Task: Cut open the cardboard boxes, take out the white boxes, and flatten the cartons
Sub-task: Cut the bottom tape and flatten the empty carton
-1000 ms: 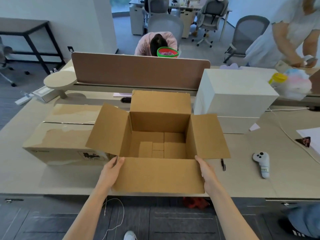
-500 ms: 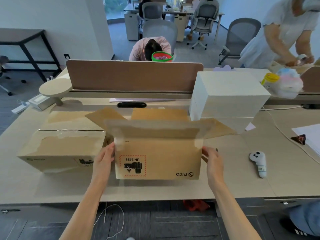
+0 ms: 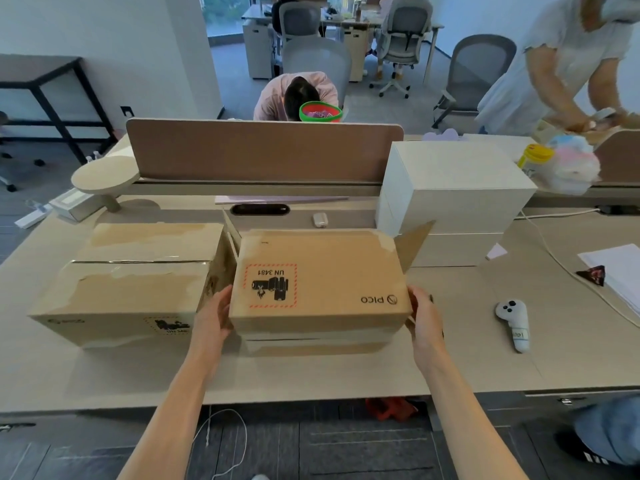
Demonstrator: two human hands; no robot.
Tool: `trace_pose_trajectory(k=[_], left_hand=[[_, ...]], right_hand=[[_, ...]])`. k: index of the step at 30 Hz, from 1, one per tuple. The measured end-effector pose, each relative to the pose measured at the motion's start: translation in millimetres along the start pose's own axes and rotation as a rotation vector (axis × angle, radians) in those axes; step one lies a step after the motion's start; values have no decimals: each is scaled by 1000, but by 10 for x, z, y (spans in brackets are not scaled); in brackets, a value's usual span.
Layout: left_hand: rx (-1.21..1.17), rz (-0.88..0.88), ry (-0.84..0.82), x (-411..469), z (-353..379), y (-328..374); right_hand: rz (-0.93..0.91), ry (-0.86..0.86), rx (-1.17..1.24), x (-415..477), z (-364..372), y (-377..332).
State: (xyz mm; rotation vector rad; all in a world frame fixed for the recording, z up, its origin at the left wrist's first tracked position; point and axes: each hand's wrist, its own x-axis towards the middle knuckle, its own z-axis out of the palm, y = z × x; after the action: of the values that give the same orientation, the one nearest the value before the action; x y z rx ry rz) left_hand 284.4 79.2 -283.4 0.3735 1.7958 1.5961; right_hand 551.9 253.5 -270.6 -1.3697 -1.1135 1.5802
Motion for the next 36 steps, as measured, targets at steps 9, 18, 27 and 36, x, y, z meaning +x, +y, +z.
trace_pose_trajectory(k=[9, 18, 27, 36], left_hand=[[34, -193, 12, -104, 33, -281], [90, 31, 57, -110, 32, 62], [150, 269, 72, -89, 105, 469], [215, 195, -26, 14, 157, 281]], right_hand=[[217, 5, -81, -12, -79, 384], [-11, 83, -172, -116, 34, 96], [-295, 78, -291, -131, 94, -436], [-237, -32, -395, -77, 54, -380]])
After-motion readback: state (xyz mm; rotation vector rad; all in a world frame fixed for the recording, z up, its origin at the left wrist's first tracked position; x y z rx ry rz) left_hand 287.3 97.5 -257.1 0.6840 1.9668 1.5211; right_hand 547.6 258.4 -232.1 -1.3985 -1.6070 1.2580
